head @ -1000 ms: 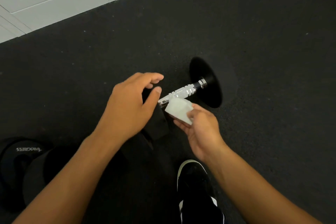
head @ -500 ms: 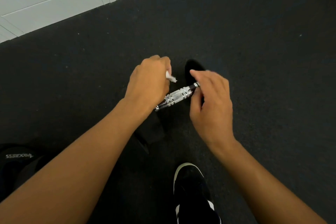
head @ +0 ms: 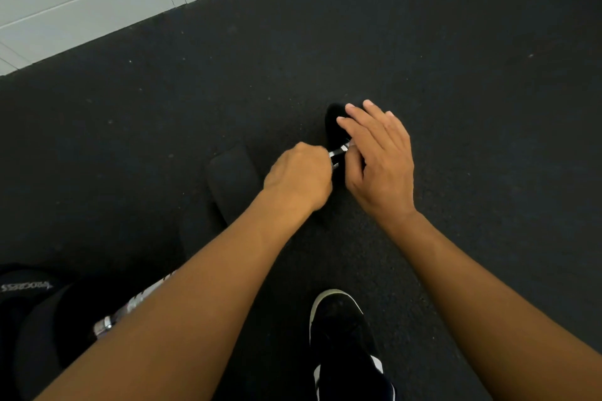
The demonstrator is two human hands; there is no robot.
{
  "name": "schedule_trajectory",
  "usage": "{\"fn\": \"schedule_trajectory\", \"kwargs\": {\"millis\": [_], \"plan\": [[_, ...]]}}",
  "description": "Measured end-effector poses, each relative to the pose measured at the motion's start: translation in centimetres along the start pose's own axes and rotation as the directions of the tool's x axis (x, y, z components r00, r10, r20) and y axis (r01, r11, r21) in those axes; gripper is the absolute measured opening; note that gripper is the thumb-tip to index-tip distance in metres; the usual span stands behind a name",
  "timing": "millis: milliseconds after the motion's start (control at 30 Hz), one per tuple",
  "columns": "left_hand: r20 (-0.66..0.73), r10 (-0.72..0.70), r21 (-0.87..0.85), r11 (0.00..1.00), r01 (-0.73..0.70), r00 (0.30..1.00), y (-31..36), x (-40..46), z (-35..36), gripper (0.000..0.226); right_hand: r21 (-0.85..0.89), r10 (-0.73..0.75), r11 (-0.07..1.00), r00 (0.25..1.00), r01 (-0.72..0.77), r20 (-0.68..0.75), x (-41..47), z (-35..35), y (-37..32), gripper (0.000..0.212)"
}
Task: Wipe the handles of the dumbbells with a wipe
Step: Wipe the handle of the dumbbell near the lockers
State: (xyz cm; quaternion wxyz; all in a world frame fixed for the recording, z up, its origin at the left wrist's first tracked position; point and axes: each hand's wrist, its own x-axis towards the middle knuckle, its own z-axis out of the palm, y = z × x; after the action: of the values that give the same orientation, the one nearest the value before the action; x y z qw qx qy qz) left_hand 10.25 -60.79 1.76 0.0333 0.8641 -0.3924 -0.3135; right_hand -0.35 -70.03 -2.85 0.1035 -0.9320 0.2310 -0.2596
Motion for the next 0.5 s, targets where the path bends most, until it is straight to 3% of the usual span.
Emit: {"fn": "schedule_trajectory", "kwargs": {"millis": [100,167,267,433,500], "plan": [[-0.093,0.103,0.039,0.994,-0.1,0.99,1.1,-0.6,3.1,0.06,0.003,0.011,1.0,1.0,-0.011,-0.017,0.0,0.0,0.0,0.036],[-0.163,0.116,0.087,0.991,-0.103,0.98,1.3,-1.2,4.3,0.07,-0.005,0.004,1.0,1.0,-0.004,-0.014,0.0,0.0,0.1,0.035],[-0.162,0.069,0.168,0.985,-0.041,0.984,1.2,-1.7,4.8,0.065,0.011,-0.013,1.0,1.0,0.013,-0.017,0.1,0.0,0.3,0.035],[-0.08,-0.257,0.175,0.947,0.268,0.963,1.2,-1.3,3.6,0.05,0.021,-0.04,0.999,0.999,0.041,-0.028,0.0,-0.1,0.5,0.033],[-0.108,-0.191,0.161,0.965,0.207,0.976,1.6,-0.5,3.7,0.045,0.019,-0.029,0.999,0.999,0.03,-0.041,0.0,-0.1,0.4,0.033]]}}
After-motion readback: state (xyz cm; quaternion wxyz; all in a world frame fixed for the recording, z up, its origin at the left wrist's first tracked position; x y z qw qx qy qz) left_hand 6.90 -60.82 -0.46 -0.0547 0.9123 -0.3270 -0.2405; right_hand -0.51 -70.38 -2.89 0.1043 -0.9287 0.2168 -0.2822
